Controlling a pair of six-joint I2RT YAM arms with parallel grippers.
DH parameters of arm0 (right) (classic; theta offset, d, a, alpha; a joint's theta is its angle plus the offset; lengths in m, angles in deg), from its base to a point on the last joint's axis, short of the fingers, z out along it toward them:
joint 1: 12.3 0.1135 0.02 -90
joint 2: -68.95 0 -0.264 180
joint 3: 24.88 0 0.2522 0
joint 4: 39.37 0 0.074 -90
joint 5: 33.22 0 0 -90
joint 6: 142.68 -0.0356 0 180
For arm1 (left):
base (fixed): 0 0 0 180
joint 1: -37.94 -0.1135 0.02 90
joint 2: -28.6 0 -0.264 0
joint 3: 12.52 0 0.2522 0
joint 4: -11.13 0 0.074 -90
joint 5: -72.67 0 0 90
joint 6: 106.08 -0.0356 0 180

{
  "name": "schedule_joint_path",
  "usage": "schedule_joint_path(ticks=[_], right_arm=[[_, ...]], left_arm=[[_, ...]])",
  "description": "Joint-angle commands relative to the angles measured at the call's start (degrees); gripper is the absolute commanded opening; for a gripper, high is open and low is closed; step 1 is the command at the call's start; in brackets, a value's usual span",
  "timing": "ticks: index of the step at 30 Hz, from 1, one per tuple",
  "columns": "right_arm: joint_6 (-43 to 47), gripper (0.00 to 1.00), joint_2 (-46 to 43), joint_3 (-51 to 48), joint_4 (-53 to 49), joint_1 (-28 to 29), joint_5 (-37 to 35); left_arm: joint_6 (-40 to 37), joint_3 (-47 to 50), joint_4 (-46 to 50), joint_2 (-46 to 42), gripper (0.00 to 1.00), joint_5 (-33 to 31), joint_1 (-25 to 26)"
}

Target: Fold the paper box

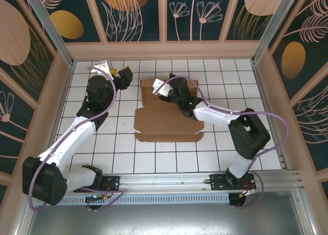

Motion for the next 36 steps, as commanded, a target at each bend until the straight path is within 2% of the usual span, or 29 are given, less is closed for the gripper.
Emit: schedule_joint_path(ticks=[1, 5, 9, 16, 25, 29, 34, 36], right_arm=[[3.98, 0.74, 3.32, 4.52, 1.29, 0.11, -5.31], [2.64, 0.63, 6.18, 8.87, -1.77, -1.08, -5.49], [0.95, 0.47, 8.01, 10.5, -4.85, -3.05, -2.19], [-14.47, 0.3, 12.01, 18.11, -16.48, -9.97, 12.56], [-37.48, 0.3, 19.31, 24.45, -24.29, -23.85, 30.2], [-43.4, 0.33, 21.03, 24.74, -26.44, -26.59, 32.09], [-46.93, 0.41, 24.22, 29.02, -35.56, -27.21, 31.93], [-49.65, 0.41, 23.64, 26.71, -34.64, -27.08, 32.04]], left_arm=[[-1.94, 1.74, 2.01, -0.91, 0.69, -2.27, -0.35], [-2.0, 3.66, -0.42, -2.26, 0.69, -1.53, -0.35], [-1.67, 3.74, -0.73, -2.7, 0.7, -2.14, -0.36], [-1.23, 3.63, 0.06, -3.04, 0.7, -4.43, -0.38], [-0.94, 3.54, 0.33, -3.45, 0.7, -4.39, -0.56], [-0.66, 3.42, 0.26, -3.37, 0.71, -4.04, -0.57], [0.04, 3.29, 0.2, -3.05, 0.71, -3.3, -0.52], [0.57, 3.35, -0.02, -3.1, 0.71, -3.16, -0.56]])
